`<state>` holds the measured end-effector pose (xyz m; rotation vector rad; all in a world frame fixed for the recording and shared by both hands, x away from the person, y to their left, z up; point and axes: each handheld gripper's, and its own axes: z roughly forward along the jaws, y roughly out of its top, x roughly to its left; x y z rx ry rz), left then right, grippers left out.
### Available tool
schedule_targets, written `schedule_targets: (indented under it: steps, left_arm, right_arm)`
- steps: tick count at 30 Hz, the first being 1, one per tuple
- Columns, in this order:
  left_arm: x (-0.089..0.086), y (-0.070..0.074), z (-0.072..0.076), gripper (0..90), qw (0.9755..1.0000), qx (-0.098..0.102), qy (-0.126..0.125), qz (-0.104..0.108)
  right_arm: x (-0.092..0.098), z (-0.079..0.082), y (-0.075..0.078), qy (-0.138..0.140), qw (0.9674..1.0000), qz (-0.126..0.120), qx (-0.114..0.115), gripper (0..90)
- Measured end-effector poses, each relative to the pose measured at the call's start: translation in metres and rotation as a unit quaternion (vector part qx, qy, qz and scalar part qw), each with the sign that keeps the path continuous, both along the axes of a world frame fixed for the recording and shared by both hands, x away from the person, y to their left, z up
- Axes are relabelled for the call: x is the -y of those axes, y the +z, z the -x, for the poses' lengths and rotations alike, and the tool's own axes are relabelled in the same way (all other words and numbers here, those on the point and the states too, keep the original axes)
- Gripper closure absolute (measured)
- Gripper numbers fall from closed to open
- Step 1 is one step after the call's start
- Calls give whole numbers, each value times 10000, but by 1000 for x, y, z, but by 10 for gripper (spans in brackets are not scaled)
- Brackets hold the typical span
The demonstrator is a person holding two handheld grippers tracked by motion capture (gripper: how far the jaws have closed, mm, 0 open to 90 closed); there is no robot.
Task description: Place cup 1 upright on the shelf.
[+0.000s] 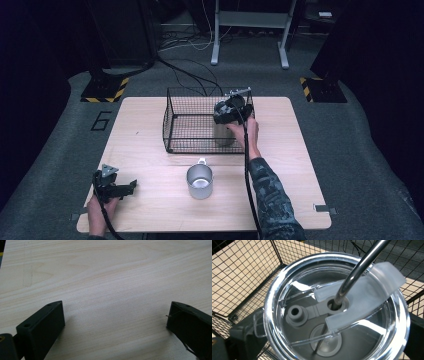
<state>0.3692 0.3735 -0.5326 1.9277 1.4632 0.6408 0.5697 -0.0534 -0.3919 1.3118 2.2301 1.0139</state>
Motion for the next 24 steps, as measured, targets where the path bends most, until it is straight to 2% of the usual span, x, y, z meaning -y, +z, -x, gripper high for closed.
schedule_targets:
  steps: [10,14,18,24]
  left_arm:
    - [0,0,0,13,10000,-2,-3,-2]
    - [0,0,0,13,10000,-1,-1,0]
    - [1,0,0,13,10000,26,31,36]
    - [1,0,0,13,10000,18,28,32]
  right_arm:
    - [0,6,10,113,9998,162,34,0]
    - [1,10,21,79,9995,60,316,0]
    - [4,15,33,156,9992,23,357,0]
    - [9,25,41,280,9989,-25,386,0]
